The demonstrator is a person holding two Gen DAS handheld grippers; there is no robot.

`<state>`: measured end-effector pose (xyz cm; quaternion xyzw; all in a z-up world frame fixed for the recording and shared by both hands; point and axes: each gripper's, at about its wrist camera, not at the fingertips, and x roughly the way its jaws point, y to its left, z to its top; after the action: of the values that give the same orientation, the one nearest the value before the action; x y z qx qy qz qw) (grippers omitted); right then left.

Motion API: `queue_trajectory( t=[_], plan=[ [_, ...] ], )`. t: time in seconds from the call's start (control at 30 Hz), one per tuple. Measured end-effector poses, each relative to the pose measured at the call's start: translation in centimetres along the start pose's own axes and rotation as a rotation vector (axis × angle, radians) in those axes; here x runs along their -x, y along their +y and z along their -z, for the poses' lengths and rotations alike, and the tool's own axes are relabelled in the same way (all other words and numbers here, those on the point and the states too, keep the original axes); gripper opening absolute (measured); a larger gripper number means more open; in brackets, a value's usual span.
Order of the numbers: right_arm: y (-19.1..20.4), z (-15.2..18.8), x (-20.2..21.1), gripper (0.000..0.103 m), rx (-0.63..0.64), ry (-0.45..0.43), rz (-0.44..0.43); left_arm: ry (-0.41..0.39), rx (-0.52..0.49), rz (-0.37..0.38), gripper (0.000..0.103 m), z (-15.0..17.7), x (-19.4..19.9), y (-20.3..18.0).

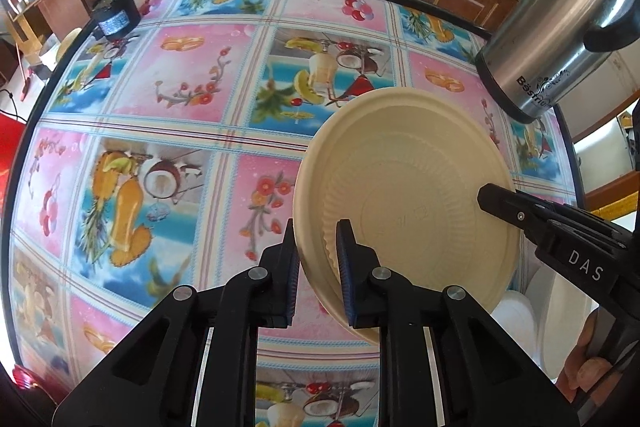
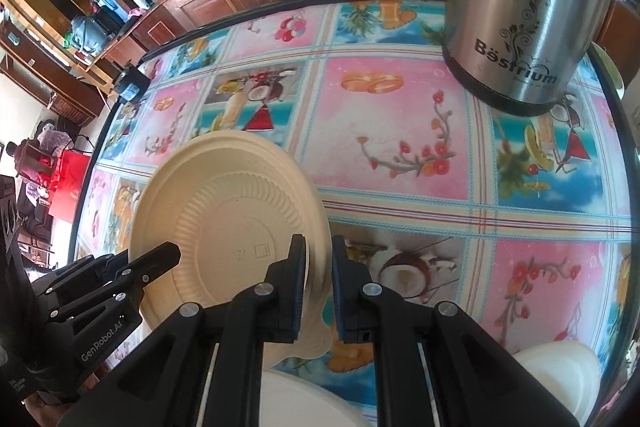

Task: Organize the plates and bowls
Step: 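Lift the cream bowl with both grippers and carry it toward the green basin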

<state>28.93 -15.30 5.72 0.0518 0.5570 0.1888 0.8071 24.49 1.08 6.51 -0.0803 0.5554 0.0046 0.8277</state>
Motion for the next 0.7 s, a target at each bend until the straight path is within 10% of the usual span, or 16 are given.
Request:
queue_trajectory(
  t=[0.7],
  plan=[
    [7.9, 6.1, 3.4, 0.011, 0.027, -0.010, -0.036, -0.046, 0.008, -0.010, 0.017, 6.3, 7.6, 5.7]
  ],
)
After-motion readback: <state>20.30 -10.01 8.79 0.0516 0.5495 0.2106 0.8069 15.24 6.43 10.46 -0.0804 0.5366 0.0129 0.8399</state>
